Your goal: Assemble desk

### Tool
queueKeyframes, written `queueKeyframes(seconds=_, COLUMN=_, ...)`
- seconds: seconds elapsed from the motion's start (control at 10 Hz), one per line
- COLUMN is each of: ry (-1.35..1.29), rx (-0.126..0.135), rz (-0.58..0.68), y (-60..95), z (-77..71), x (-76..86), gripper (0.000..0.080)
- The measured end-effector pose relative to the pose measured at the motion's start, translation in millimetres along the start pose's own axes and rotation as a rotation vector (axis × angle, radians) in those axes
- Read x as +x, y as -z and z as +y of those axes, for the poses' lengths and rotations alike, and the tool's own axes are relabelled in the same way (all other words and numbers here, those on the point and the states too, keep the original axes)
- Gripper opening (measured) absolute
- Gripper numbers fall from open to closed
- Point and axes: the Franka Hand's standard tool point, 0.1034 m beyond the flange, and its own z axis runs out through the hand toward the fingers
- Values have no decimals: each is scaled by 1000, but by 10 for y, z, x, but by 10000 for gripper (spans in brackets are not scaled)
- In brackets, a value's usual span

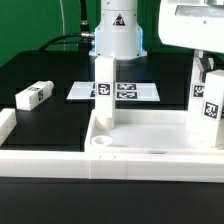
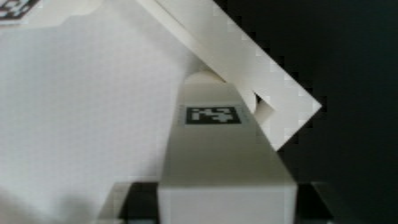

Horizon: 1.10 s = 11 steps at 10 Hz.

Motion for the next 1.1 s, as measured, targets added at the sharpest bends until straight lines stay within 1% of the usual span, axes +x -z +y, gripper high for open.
queueKeyframes(seconds=0.2, ry=-181, rx=6, rz=-2, y=1, z=-15, x=-21, gripper=290)
queueKeyframes(seconds=0.3, ry=-213, rx=7, rz=-3, y=1, z=-15, x=-18, gripper=290)
queueKeyframes(seconds=0.4, ry=-315, rx=14, rz=-14, y=1, z=-21, x=-19, gripper=290)
queueKeyframes(seconds=0.7, ry=-514, rx=18, rz=-31, y=-1, z=-27, x=-24, gripper=290)
queueKeyframes(seconds=0.9, ry=-472, rx=18, rz=-31, y=-4, z=-27, x=-26, gripper=290)
queueKeyframes(seconds=1.0, ry=-456, rx=18, rz=-30, y=-7, z=-26, x=-27, gripper=447)
queueKeyframes(seconds=1.1, ry=-402, rx=18, rz=-30, y=-7, z=-27, x=-29, gripper=581)
